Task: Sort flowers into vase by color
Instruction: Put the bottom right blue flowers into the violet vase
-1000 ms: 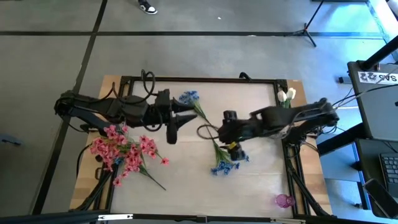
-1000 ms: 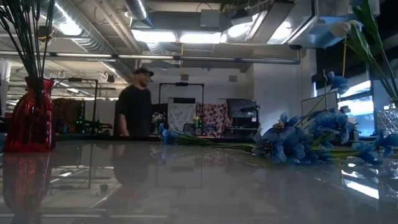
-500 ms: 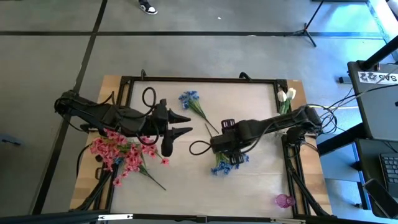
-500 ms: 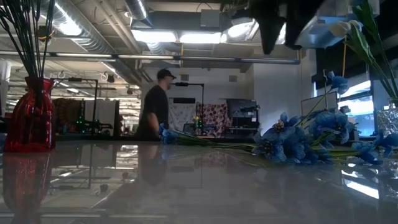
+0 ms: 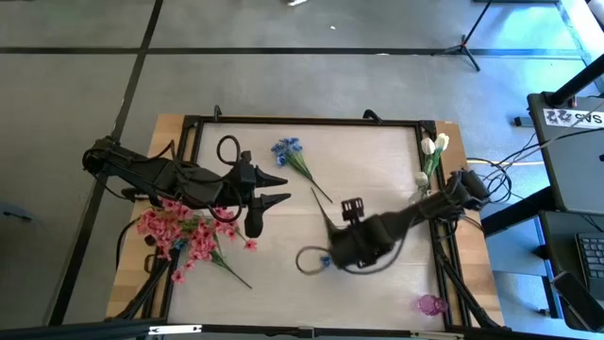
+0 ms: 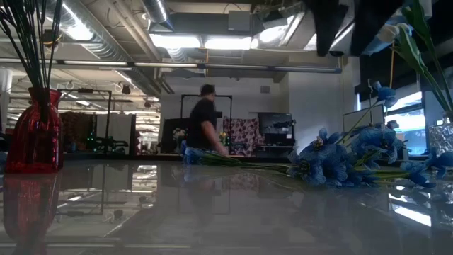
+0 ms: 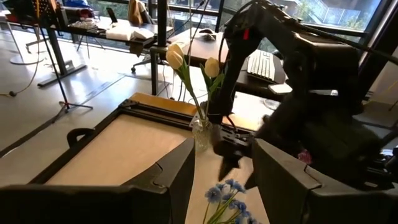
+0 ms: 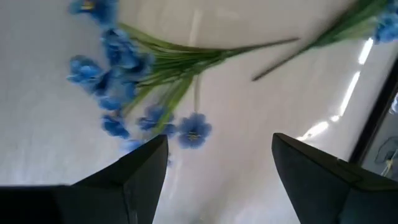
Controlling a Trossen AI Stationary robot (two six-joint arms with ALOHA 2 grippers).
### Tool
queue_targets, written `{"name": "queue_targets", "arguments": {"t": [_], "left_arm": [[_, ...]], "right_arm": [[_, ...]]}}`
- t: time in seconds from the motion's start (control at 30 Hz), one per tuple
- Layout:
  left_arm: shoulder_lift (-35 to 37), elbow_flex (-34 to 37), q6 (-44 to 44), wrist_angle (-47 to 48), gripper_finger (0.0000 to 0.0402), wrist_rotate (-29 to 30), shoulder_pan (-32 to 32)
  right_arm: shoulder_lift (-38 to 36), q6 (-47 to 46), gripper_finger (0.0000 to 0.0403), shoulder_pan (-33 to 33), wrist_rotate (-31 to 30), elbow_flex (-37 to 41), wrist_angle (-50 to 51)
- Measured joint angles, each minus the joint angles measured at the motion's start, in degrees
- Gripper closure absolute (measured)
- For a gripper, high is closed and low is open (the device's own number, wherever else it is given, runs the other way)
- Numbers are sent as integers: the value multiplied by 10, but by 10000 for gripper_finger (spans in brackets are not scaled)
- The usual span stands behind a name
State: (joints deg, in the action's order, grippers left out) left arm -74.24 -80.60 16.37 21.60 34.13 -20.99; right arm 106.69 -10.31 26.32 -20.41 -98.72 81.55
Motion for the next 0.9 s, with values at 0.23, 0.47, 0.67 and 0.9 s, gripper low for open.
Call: {"name": "queue_targets", "arguments": {"t": [0.23, 0.47, 0.67, 0.9], "left_arm": [[0, 0, 0, 5, 247, 0, -7], [0, 0, 5, 5, 247, -2, -26], [0, 0, 25, 5, 247, -1, -39], [0, 0, 23, 5, 247, 31, -37]], "right_arm": [[-88, -117, 116, 14, -34, 185, -89], [-116, -125, 116, 14, -29, 338, -280], [-115, -136, 116, 15, 62, 359, -415], [-116, 21, 116, 14, 85, 332, -511]]}}
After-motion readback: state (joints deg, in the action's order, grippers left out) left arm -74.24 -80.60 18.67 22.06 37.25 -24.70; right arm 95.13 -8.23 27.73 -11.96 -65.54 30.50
